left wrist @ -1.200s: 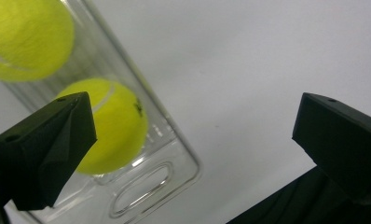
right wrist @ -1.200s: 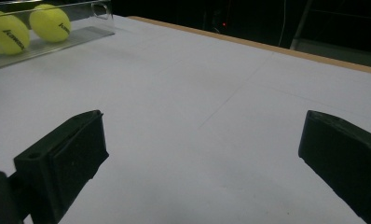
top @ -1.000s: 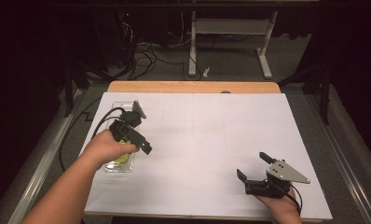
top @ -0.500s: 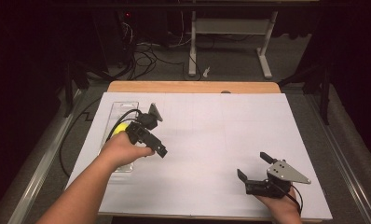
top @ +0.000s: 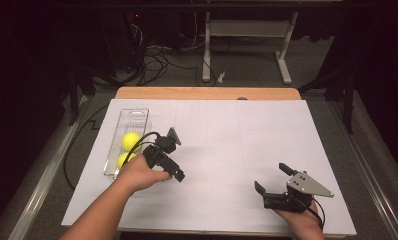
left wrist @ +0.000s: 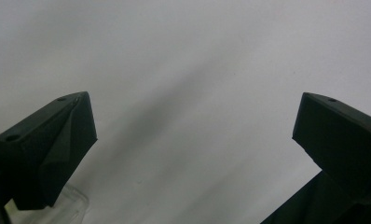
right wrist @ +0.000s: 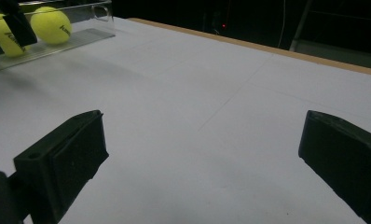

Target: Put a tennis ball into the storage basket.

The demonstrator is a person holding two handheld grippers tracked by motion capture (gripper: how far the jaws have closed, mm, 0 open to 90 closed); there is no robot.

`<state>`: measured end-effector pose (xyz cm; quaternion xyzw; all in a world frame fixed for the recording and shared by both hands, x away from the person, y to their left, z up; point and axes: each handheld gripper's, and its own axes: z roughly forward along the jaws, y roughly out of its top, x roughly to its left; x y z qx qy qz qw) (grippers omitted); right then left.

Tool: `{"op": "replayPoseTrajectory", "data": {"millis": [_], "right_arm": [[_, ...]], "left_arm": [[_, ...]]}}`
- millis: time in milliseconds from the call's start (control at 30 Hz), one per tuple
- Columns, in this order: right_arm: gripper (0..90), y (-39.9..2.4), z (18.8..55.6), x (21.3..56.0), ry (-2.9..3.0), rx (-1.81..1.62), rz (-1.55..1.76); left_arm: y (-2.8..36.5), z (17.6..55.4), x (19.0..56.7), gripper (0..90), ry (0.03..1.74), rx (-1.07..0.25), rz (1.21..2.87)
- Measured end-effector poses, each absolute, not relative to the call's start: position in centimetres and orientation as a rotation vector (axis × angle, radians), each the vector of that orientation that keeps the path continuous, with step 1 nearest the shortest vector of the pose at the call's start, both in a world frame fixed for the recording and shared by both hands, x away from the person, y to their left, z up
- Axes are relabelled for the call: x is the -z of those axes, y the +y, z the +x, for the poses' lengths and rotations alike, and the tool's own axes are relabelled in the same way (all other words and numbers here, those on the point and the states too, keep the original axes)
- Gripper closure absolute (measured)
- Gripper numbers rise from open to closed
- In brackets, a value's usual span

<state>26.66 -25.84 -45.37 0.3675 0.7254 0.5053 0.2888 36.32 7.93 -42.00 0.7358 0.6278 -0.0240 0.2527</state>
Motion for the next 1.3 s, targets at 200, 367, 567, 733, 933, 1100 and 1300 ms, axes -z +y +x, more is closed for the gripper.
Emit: {"op": "replayPoseTrajectory", "data": {"millis": [200,367,567,733,933,1100,1300], "right_arm": [[1.5,-25.8,26.7,45.4,1.938,-1.349,0.981],[1.5,-25.8,26.6,45.4,1.935,-1.35,0.981],[1.5,-25.9,26.6,45.3,1.933,-1.352,0.981],[1.5,-25.9,26.6,45.3,1.933,-1.353,0.98],[1.5,-25.8,26.6,45.4,1.936,-1.351,0.978],[1.5,-25.8,26.6,45.4,1.936,-1.349,0.982],[1.5,-25.8,26.6,45.4,1.93,-1.354,0.986]], "left_arm": [[7.2,35.7,43.7,0.7,1.693,0.035,2.026],[6.9,35.5,44.4,0.7,1.684,-0.011,2.008],[7.2,35.2,44.7,0.7,1.649,-0.026,1.971],[7.5,34.2,44.9,0.7,1.571,-0.046,1.899],[8.5,32.9,44.8,0.7,1.457,-0.058,1.798],[9.1,31.8,44.7,0.5,1.384,-0.042,1.73],[9.9,31.1,45.2,0.4,1.313,-0.014,1.656]]}}
